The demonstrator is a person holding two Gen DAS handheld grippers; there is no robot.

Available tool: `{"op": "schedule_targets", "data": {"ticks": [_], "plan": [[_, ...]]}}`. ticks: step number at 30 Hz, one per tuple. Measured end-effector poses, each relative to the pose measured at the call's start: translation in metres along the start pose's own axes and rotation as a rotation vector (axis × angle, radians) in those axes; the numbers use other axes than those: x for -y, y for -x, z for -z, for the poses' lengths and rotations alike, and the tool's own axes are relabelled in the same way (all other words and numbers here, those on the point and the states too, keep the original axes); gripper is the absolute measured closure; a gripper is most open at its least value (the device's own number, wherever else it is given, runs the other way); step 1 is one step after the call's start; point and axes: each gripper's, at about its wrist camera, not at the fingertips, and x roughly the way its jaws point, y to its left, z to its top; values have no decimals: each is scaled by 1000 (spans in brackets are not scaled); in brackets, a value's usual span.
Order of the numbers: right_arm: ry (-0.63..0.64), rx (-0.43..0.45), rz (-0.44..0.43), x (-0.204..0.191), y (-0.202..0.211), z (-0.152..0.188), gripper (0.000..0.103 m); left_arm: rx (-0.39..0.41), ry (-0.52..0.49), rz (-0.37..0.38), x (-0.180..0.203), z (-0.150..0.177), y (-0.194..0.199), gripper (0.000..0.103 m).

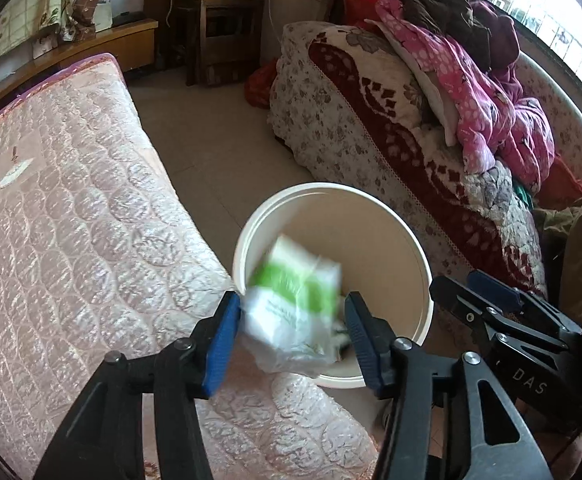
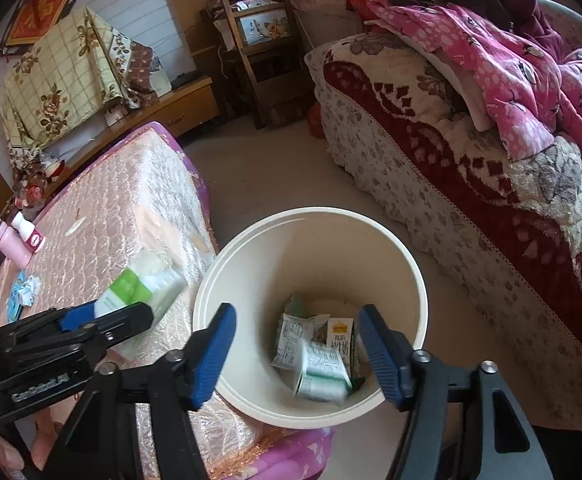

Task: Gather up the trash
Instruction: 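Carry the box and tissue pack over the bucket and open both tools, then move both tools back toward the blue packet on the bed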

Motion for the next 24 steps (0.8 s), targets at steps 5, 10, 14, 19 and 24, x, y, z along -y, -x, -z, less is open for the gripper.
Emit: {"op": "schedule_targets", "data": {"ticks": [5, 10, 14, 19, 24], "plan": [[-9, -14, -13, -2, -2, 3, 35, 5, -1, -23, -7, 2, 10, 48], [1, -20, -22, -9, -1, 4, 35, 34, 3, -65, -16, 8, 20, 48], [21, -21, -29, -20, 1, 4, 35, 63, 7, -104, -27, 13, 29, 48], [56, -22, -46, -40, 2, 5, 35, 89, 22, -147, -44, 21, 41, 48], [98, -27, -74, -66, 2, 7, 35, 105, 42, -193, -68, 29, 56, 48]]}}
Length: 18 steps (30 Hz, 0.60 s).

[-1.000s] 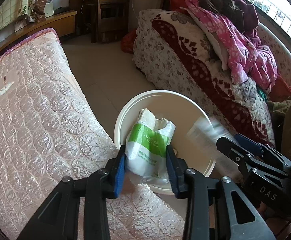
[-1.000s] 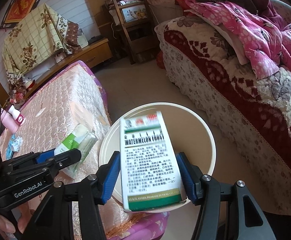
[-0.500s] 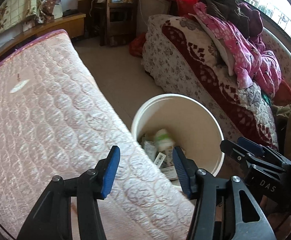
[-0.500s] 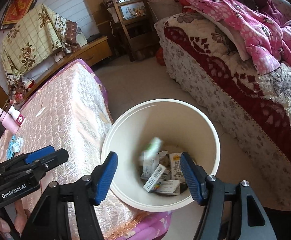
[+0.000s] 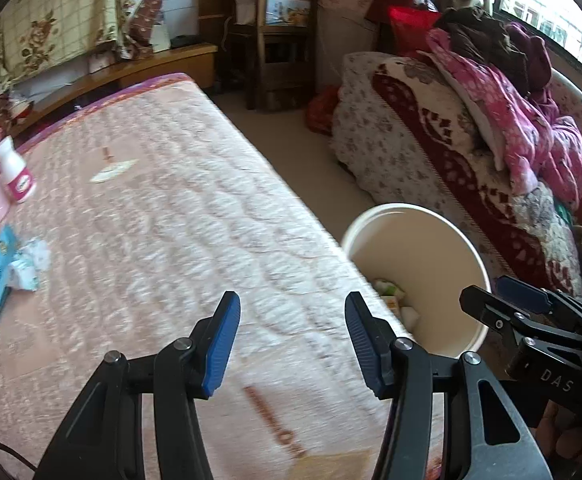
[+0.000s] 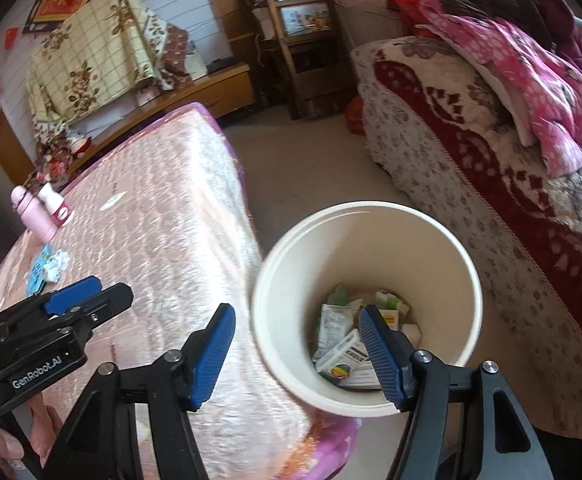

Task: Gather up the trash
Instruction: 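Move both tools back toward the blue packet on the bed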

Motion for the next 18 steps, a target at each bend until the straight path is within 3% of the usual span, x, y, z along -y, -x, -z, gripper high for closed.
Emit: {"op": "schedule_targets", "data": {"ticks": [7, 15, 18], "plan": [[74, -32, -60, -50, -12, 3, 35, -3, 79, -66, -61, 10, 13, 48], [181, -81, -147, -122, -32, 10, 35, -2, 193, -196, -172, 22, 38, 47], [217, -101, -176, -151, -41, 10, 35, 19, 234, -256, -219, 22, 51, 37]]}}
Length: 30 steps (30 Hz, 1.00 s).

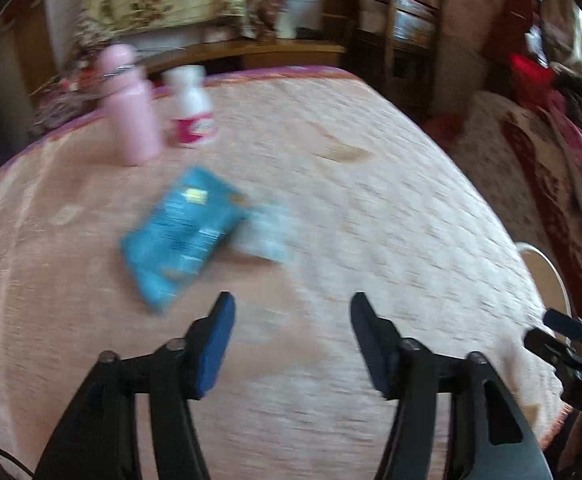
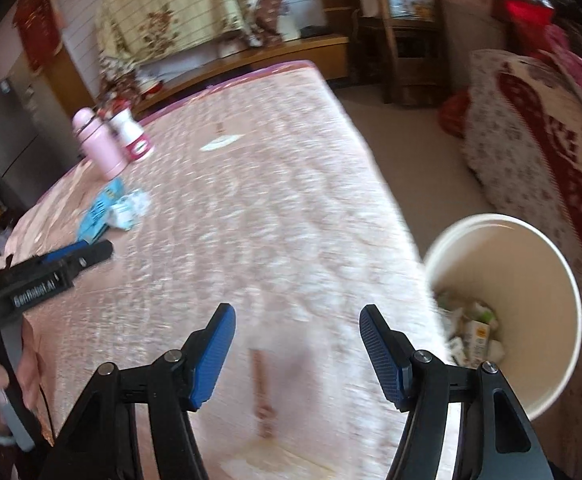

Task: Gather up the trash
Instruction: 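Move both tools back toward the blue packet on the bed, then grasp the blue snack packet with the left tool while the right tool grasps the crumpled tissue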

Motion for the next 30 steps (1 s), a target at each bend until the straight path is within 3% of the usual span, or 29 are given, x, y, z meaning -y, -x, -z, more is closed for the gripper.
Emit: {"op": "schedule_targets", "data": {"ticks": [6, 13, 14, 22, 24, 29, 30], "plan": [[77, -24, -49, -49, -23, -13, 35, -26, 76, -123, -75, -33, -33, 33], [127, -41, -113, -101, -52, -32, 35, -100, 132, -89, -111, -48, -80, 30], [135, -44, -127, -109, -57, -35, 35, -104, 156, -65, -115, -45, -80, 29], [165, -55, -222, -160, -105, -67, 35, -107, 178, -135, -139, -17, -47, 28], [162, -60, -242, -169, -116, -75, 35, -107, 185, -121, -147, -14, -42, 28], [166, -63, -237, -189, -142, -87, 35, -37, 198, 18, -154, -20, -30, 27], [168, -65, -237, -191, -148, -89, 42, -31, 188, 38, -152, -23, -31, 27]]}}
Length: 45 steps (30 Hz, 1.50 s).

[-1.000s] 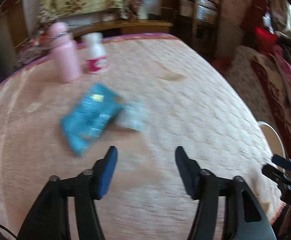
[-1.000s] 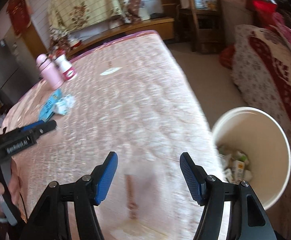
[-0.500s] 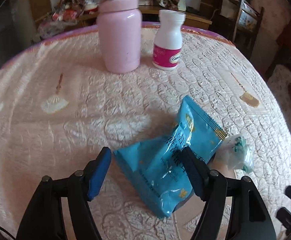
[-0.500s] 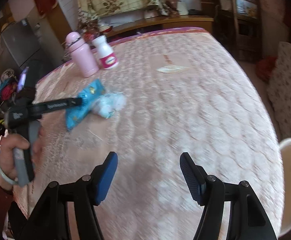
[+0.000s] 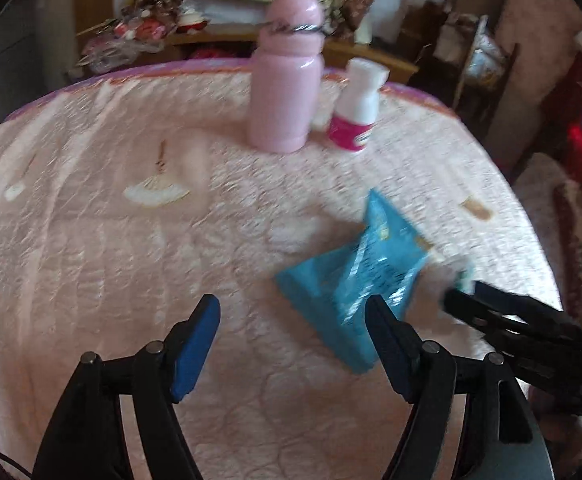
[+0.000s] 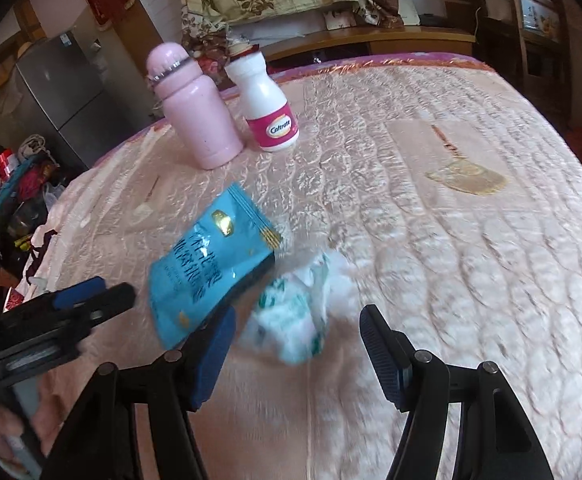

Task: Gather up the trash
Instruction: 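Grasp the blue snack packet with the left tool while the right tool grasps the crumpled tissue, then carry the blue packet and tissue over the white bucket with both tools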

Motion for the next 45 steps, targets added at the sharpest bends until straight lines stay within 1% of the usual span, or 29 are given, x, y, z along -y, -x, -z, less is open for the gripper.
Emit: {"op": "schedule_targets", "data": {"ticks": [1, 2, 3, 4, 7, 8, 10, 11, 12, 13, 15, 16, 17, 20, 24, 29, 32, 36, 39, 45], "plan": [[-1, 2, 8, 1, -3, -1, 57, -4, -12, 16, 4, -3, -3, 24], [-2, -5, 16, 1, -6, -2, 74, -13, -24, 29, 6, -5, -6, 22], [-5, -14, 15, 3, -5, -1, 75, -22, -39, 38, 10, -6, -10, 21], [-10, -5, 9, 5, 1, 1, 75, -30, -61, 40, 15, -8, -16, 20], [12, 31, 45, 8, 24, 9, 76, -64, -125, 29, 30, -11, -37, 20], [13, 36, 46, 12, 30, 11, 76, -75, -154, 31, 37, -12, -45, 20], [14, 39, 53, 20, 43, 18, 76, -82, -207, 10, 50, -13, -54, 20], [14, 38, 60, 24, 47, 21, 76, -97, -242, -14, 57, -12, -61, 20], [12, 35, 65, 28, 50, 23, 76, -105, -255, -25, 60, -13, -66, 20], [6, 31, 61, 31, 53, 25, 76, -106, -256, -38, 63, -12, -69, 20], [-2, 31, 49, 35, 56, 28, 76, -94, -229, -39, 62, -11, -66, 29], [-3, 35, 47, 35, 58, 29, 76, -89, -219, -41, 62, -10, -63, 38], [-1, 42, 49, 36, 61, 31, 76, -90, -211, -39, 60, -8, -61, 44], [-4, 56, 52, 36, 71, 38, 76, -69, -175, -48, 56, -2, -43, 49], [6, 63, 49, 32, 85, 48, 76, -50, -154, -46, 62, 14, -15, 51], [25, 66, 54, 29, 104, 64, 76, -52, -135, -23, 79, 36, 11, 51], [30, 58, 62, 29, 116, 75, 76, -50, -131, -9, 91, 46, 20, 51], [39, 66, 80, 32, 135, 91, 75, -23, -158, -9, 113, 60, 34, 51], [43, 68, 94, 36, 146, 99, 75, -23, -161, 8, 127, 68, 39, 51], [28, 83, 120, 48, 169, 115, 75, -23, -166, 18, 152, 82, 45, 51]]}}
